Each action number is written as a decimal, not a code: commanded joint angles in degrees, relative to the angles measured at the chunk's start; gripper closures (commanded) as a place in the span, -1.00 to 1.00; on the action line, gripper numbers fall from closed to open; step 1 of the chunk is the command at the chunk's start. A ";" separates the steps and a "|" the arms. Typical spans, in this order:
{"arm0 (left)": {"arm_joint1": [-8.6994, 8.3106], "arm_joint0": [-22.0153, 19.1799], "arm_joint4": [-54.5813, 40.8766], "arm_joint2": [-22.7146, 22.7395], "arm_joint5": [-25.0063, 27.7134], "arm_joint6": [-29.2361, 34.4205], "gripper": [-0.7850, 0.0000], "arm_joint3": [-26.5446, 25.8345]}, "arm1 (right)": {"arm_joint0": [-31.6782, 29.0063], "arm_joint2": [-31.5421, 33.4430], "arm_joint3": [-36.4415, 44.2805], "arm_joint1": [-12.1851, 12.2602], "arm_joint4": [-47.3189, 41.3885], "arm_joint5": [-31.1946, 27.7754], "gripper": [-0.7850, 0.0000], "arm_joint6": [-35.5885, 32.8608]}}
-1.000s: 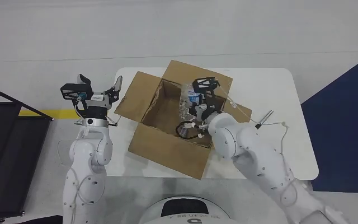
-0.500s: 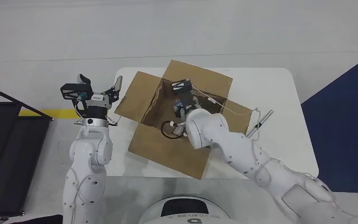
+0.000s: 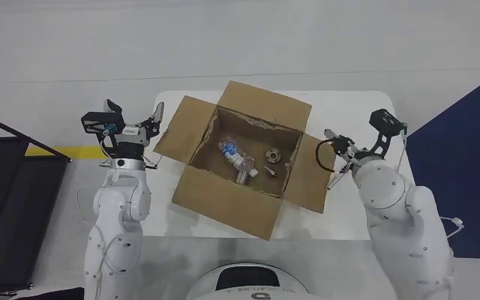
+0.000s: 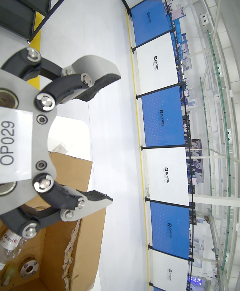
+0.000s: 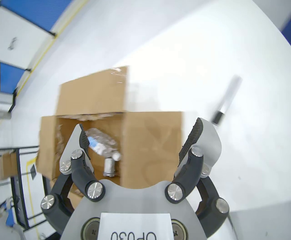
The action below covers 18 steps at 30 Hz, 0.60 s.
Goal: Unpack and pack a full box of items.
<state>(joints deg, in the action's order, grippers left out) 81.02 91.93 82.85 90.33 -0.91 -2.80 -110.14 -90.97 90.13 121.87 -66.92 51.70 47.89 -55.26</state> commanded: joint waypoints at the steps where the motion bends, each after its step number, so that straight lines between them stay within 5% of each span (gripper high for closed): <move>1: 0.00 0.00 0.00 0.00 0.00 0.00 -1.00 0.00 | -0.41 1.63 -6.69 0.24 2.75 -0.90 -1.00 -2.04; 6: 0.00 0.00 0.00 0.00 0.00 0.00 -1.00 0.00 | 5.20 -2.36 -20.31 0.32 9.42 -3.24 -0.72 -4.39; 8: 0.00 0.00 0.00 0.00 0.00 0.00 -1.00 0.00 | 8.01 -3.91 -23.80 -0.07 10.67 -3.67 -0.38 -4.83; 14: 0.00 0.00 0.00 0.00 0.00 0.00 -1.00 0.00 | 13.92 -6.68 -30.72 -1.45 14.84 -5.16 -0.56 -6.32; 18: 0.00 0.00 0.00 0.00 0.00 0.00 -1.00 0.00 | 17.15 -5.98 -35.60 -2.34 15.99 -7.26 -0.17 -8.42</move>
<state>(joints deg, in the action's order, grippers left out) 81.02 91.93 82.85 90.33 -0.91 -2.80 -110.14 -74.65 83.91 87.68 -69.07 67.37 41.20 -63.08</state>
